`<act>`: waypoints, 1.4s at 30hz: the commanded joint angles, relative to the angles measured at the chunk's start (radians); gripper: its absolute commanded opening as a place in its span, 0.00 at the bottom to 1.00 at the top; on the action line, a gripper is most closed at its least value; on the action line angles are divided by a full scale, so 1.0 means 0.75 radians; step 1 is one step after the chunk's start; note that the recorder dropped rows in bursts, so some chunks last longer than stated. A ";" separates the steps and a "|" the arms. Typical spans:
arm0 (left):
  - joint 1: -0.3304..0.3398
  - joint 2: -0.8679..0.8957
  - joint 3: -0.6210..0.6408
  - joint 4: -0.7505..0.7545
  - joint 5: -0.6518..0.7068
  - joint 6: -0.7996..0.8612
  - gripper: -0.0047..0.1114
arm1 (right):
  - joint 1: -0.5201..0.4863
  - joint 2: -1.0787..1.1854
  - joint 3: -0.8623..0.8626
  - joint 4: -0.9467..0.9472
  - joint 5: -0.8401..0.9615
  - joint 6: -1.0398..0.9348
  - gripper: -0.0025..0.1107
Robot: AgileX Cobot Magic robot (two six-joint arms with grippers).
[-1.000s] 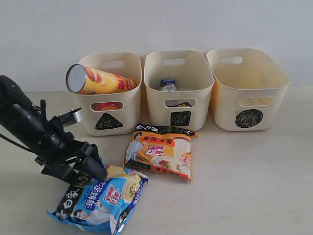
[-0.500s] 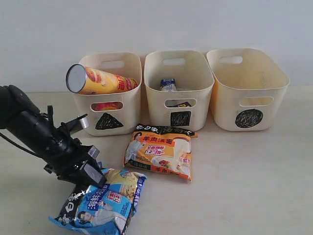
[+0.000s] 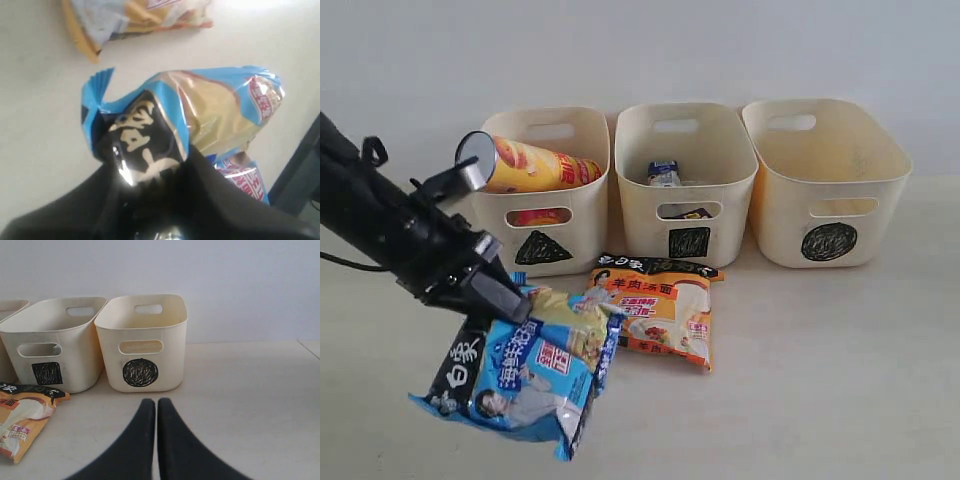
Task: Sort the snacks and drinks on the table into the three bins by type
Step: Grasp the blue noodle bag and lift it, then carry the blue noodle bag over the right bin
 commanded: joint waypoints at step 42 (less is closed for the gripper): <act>-0.679 1.058 -1.877 -0.458 -1.243 0.277 0.08 | -0.003 -0.008 0.006 -0.005 -0.007 0.000 0.02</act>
